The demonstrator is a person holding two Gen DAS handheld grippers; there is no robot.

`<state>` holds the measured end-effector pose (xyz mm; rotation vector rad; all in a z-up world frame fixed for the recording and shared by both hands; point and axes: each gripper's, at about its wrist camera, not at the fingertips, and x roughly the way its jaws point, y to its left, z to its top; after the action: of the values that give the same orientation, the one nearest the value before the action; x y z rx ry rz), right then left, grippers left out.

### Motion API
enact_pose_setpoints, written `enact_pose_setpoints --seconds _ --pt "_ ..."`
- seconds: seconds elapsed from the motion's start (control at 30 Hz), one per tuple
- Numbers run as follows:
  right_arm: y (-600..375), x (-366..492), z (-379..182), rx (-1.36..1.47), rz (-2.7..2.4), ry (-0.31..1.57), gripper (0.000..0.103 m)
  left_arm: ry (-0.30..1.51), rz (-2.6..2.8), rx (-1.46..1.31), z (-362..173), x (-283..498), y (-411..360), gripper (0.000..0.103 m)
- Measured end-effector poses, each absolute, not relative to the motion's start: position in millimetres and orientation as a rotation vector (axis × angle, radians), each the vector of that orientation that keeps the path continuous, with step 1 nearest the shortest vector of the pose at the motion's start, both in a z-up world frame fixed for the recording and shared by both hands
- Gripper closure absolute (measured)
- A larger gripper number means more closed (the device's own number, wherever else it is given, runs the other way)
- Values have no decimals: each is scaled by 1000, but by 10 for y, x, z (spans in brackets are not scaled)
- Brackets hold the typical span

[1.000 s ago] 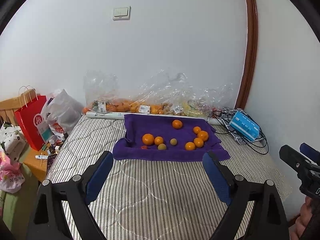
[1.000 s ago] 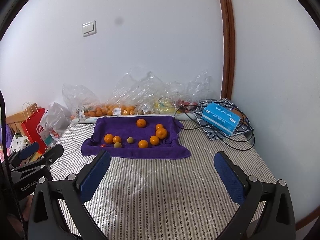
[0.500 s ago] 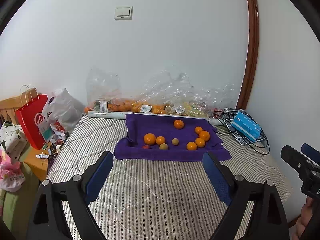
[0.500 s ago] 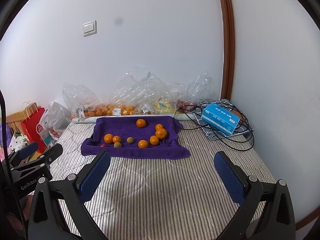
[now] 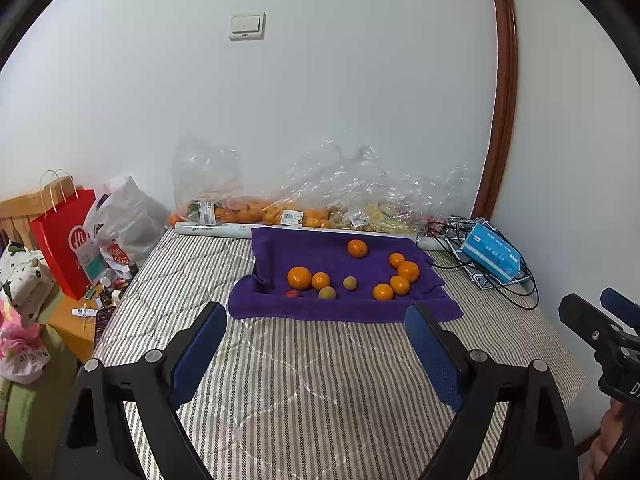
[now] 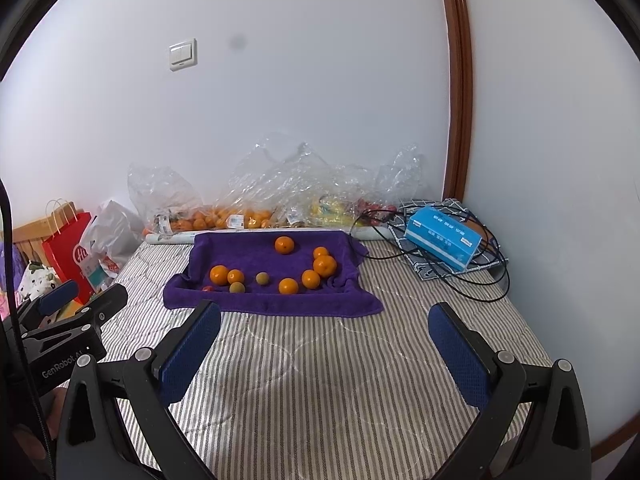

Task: Organize fruits

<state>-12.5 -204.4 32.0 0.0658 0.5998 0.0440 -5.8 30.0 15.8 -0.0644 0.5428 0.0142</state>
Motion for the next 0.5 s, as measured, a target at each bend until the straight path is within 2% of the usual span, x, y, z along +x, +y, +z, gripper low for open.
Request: enact_pose_setpoints --seconds 0.5 --pt "-2051 -150 319 65 47 593 1 540 11 -62 156 -60 300 12"
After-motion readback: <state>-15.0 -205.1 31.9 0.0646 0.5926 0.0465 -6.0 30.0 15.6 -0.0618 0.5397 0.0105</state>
